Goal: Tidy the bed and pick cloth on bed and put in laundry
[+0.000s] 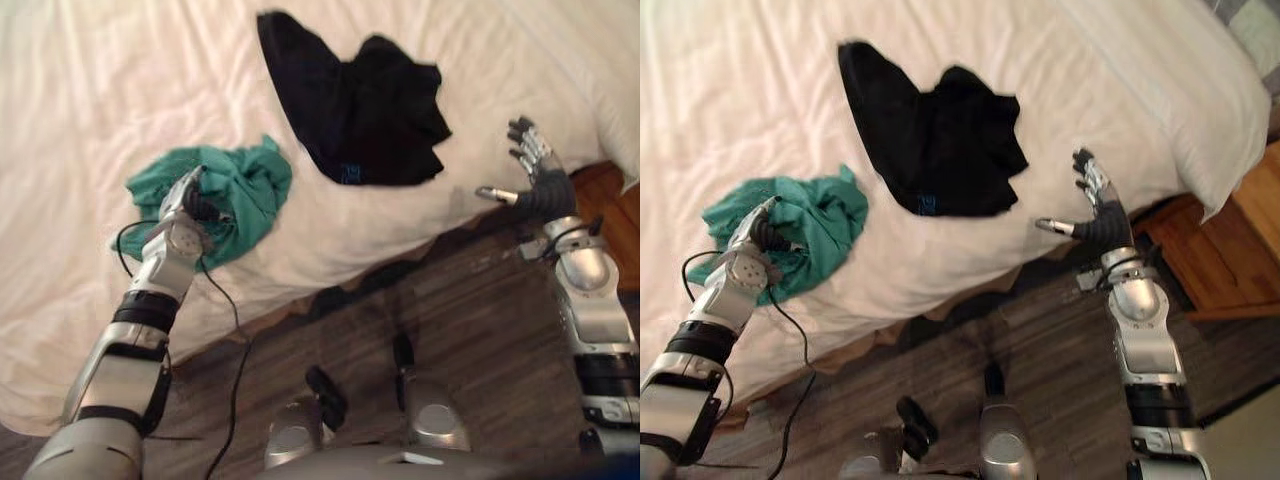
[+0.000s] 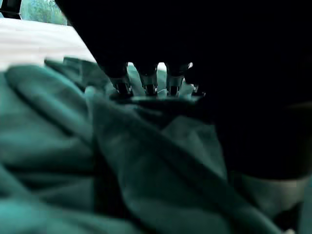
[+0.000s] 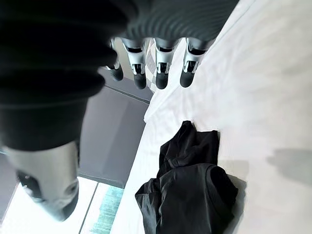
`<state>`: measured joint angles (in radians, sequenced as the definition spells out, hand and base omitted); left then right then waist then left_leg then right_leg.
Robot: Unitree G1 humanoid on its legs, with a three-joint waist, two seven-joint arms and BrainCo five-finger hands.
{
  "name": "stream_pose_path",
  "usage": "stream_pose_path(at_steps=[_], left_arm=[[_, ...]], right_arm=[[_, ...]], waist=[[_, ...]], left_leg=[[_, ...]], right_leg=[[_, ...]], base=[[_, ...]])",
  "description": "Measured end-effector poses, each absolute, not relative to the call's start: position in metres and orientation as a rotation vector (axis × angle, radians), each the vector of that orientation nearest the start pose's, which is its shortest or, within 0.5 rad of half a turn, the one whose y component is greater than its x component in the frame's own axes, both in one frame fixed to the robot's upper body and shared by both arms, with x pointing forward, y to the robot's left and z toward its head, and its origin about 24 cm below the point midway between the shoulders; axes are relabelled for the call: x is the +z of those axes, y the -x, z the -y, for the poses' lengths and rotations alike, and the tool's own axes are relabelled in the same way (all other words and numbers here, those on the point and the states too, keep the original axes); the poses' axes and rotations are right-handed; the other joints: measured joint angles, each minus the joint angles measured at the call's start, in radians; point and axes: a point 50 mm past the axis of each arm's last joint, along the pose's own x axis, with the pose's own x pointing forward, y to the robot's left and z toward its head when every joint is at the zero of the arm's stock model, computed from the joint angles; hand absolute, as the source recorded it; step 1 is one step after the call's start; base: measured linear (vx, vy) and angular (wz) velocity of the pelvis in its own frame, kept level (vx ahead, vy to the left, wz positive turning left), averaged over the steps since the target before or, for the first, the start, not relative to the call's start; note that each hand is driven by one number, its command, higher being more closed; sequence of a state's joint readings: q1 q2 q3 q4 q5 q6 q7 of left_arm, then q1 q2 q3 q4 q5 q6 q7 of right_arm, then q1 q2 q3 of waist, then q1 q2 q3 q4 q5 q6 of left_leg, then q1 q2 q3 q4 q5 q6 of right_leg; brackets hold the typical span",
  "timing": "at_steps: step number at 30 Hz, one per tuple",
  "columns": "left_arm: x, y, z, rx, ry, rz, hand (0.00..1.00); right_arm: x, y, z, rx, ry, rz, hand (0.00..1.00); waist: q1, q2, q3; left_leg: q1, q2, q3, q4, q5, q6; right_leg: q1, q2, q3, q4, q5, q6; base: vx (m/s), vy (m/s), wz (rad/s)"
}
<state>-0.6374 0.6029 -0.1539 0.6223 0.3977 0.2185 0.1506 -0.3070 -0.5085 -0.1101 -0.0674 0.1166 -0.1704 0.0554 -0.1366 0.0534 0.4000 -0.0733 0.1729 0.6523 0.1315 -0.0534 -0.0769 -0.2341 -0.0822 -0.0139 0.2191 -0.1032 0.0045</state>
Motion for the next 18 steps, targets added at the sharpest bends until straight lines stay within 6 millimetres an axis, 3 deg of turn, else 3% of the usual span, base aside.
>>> stream_pose_path(at_steps=[1,2,6,13,18], left_arm=[[0.133,-0.361,-0.277,0.338,-1.046,-0.109,0.00],[0.137,-0.362,-0.275,0.342,-1.045,-0.100,1.00],[0.145,-0.365,-0.269,0.357,-1.035,-0.078,1.00],[0.149,-0.364,-0.263,0.324,-0.980,-0.010,1.00],[0.134,-0.342,-0.251,0.169,-0.806,0.091,1.00]], right_arm=[[0.196,-0.285,0.223,0.034,0.397,0.597,0.00],[0.199,-0.284,0.222,0.040,0.389,0.611,0.00],[0.223,-0.280,0.212,0.051,0.356,0.725,0.00],[0.245,-0.270,0.201,0.056,0.375,0.839,0.00],[0.253,-0.262,0.189,0.062,0.461,0.896,0.00]], waist=[[0.006,0.002,0.011],[0.011,0.002,0.013],[0.023,-0.001,0.017],[0.036,-0.003,0.029],[0.046,-0.008,0.040]], left_leg=[[-0.023,0.006,0.002,0.013,0.000,0.000],[-0.034,0.009,0.004,0.019,0.000,0.000],[-0.112,0.036,0.028,0.078,-0.006,0.009],[-0.120,0.039,0.024,0.120,-0.018,0.028],[-0.126,0.033,-0.007,0.135,-0.033,0.051]], right_leg=[[-0.022,0.001,0.000,0.011,0.000,0.000],[-0.034,0.002,0.000,0.015,0.000,0.000],[-0.113,0.005,-0.003,0.066,0.005,0.008],[-0.111,-0.011,-0.025,0.073,0.024,0.040],[-0.085,-0.032,-0.093,0.062,0.024,0.040]], base=[[-0.05,-0.032,0.06],[-0.04,-0.033,0.04],[-0.04,-0.018,0.07],[-0.02,0.029,-0.02],[-0.03,0.035,0.19]])
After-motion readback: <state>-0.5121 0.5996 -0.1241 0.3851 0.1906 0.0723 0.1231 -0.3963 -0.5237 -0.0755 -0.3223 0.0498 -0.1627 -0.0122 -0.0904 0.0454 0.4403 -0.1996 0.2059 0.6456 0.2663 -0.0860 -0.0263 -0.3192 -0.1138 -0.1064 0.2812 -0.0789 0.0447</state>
